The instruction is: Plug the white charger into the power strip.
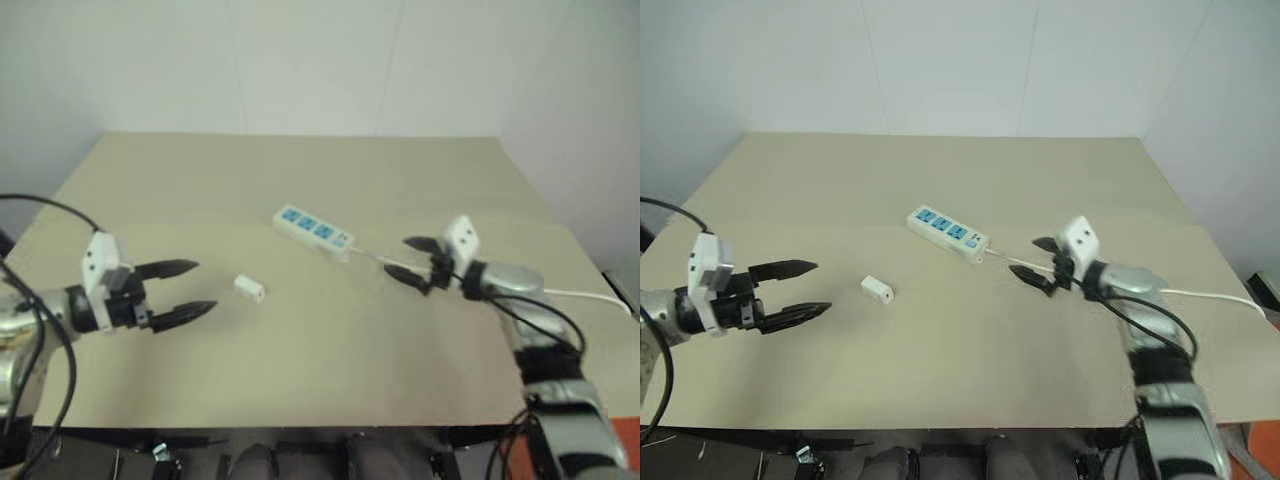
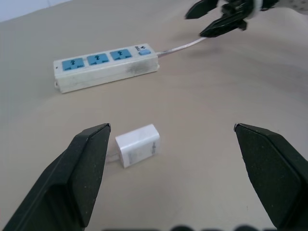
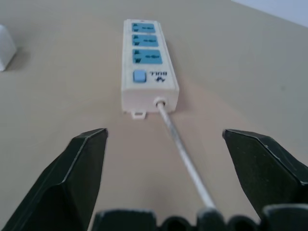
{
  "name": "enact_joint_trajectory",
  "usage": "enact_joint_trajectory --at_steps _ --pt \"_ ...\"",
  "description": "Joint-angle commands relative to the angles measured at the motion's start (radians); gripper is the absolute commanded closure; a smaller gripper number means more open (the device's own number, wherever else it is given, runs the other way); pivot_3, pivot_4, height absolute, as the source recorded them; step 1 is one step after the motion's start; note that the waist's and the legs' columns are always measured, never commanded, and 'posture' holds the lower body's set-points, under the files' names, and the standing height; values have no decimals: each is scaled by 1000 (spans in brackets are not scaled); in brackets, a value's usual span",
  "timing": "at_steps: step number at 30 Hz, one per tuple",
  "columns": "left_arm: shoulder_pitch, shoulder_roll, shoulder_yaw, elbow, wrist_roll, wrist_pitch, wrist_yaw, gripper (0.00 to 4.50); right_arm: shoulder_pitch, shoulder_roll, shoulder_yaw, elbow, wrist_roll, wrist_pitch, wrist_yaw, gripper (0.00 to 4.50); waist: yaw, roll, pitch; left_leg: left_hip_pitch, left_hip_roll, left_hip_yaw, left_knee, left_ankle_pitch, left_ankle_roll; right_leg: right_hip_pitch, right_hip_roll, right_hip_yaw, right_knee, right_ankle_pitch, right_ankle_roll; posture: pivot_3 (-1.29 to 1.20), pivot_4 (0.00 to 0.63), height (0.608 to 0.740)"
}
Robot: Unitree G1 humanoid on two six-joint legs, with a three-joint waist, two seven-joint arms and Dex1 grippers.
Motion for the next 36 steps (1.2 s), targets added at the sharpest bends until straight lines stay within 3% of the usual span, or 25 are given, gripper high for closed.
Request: enact_joint_trajectory --at_steps 1,8,11,22,29,36 --pt "-1 8 3 -33 3 -12 9 13 -115 30 14 230 -65 -90 -36 0 -1 0 0 0 0 0 0 0 0 0 0 0 0 0 0 0 150 740" --pt "15 51 -24 -97 4 60 9 13 -281 61 74 519 -166 -56 -2 0 -2 0 0 0 -1 0 0 0 0 0 -1 -1 0 0 0 0 150 740" --pt "29 79 -34 -113 30 57 8 0 -308 62 113 562 -219 -69 19 555 -5 0 0 0 -1 -1 0 0 0 0 -1 0 1 0 0 0 150 740" --pt "30 66 -48 -92 41 33 -4 0 -299 90 123 569 -247 -82 51 4449 -7 0 0 3 0 0 0 0 0 2 -1 0 1 0 0 0 150 740" --pt "23 56 -67 -84 50 18 -1 0 -178 34 102 382 -224 -81 69 4481 -5 0 0 3 0 -1 -1 0 0 2 -1 0 1 0 0 0 150 740" --pt "44 66 -44 -73 49 3 -7 0 369 -169 -47 -372 -87 99 80 4481 43 0 0 -1 -1 -2 -1 0 0 1 -3 -3 -1 0 1 0 150 740"
